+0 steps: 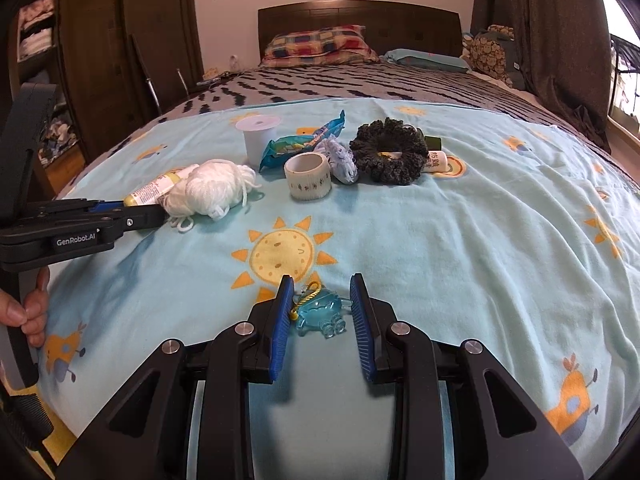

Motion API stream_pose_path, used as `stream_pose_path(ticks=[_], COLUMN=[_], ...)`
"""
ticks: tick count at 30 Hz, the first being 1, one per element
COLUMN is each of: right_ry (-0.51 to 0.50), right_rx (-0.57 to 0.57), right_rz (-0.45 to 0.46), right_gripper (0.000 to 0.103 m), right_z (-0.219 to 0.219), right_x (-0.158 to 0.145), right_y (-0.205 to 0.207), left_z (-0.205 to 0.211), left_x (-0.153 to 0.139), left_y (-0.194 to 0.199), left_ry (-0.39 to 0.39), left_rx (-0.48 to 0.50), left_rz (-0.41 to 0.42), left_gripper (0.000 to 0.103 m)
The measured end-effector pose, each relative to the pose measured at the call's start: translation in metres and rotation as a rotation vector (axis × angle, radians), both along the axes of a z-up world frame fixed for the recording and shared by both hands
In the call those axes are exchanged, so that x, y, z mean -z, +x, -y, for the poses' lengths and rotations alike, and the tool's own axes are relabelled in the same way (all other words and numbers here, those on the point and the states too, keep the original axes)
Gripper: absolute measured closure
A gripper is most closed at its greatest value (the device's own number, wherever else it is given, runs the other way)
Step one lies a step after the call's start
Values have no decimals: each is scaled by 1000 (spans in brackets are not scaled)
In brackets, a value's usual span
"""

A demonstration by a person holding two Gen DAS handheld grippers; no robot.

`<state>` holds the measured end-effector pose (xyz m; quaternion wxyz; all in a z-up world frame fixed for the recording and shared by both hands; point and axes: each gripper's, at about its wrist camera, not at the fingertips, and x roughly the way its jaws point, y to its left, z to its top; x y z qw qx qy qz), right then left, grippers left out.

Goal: Collect trash
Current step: 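Grasp the yellow-capped bottle with the left tool while the right tool grasps the blue toy, then lower both tools to the black bin and open them, dropping bottle and toy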

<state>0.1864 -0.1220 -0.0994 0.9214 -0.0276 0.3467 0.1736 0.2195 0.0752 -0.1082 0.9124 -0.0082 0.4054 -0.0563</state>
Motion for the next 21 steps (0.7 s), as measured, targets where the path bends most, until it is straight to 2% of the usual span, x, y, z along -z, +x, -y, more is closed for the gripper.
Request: stream_pose_path(ticks=[10, 21], right_ry=[14, 36], right_rx=[18, 25], right_rz=[44, 92], right_gripper=[73, 73], right_z=[24, 58], right_x=[-22, -48], right_y=[-42, -103], left_z=[20, 63], left_x=[-11, -32], left_y=[-63, -135], left_ry=[-3, -23], left_rx=[32, 133], left_rz=[39, 108], left_gripper=[74, 74])
